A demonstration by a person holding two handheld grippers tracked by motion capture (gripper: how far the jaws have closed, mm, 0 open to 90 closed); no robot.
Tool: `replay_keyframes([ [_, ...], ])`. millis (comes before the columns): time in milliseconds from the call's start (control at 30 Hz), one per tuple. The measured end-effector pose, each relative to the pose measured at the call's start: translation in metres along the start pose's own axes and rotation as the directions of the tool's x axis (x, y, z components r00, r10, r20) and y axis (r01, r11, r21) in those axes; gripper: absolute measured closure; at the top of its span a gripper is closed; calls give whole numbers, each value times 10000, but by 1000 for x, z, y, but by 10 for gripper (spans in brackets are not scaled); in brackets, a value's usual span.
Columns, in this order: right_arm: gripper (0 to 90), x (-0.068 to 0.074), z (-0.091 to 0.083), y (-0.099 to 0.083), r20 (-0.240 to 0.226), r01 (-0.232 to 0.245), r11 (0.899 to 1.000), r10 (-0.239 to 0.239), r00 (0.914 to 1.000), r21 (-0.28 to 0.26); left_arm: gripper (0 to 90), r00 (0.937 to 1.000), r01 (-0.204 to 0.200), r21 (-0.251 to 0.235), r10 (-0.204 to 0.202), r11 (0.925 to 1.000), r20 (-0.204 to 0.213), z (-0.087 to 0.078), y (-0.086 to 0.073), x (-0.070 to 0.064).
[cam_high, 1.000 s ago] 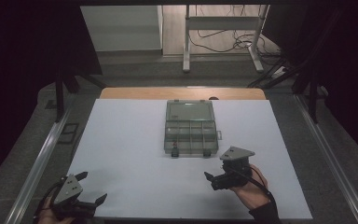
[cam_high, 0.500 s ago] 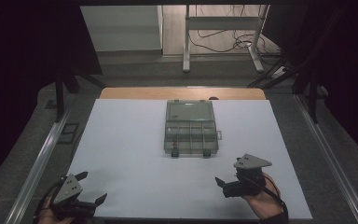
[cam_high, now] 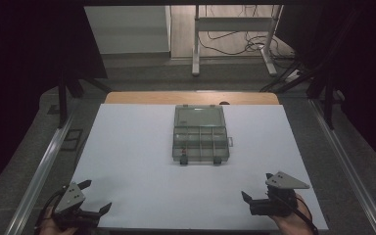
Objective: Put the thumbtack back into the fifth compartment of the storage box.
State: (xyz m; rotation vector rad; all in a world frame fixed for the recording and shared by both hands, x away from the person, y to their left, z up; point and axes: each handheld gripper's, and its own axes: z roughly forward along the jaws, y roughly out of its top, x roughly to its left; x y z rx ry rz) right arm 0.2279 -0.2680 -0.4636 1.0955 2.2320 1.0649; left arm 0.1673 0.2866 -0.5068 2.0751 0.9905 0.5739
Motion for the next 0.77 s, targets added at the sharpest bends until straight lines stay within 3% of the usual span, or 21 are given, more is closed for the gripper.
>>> replay_keyframes([
  [467,0,-10,-17,-33,641,-469,9982,444,9970,372,14,9999,124,-48,-124,9999,2,0,0,1],
  [567,0,-10,-19,-34,725,-550,9983,534,9959,195,14,10000,90,-40,-90,10000,-10,0,0,1],
  [767,0,-8,-16,-34,807,-427,9982,392,9960,414,13,9999,103,-45,-103,9999,11,0,0,1],
])
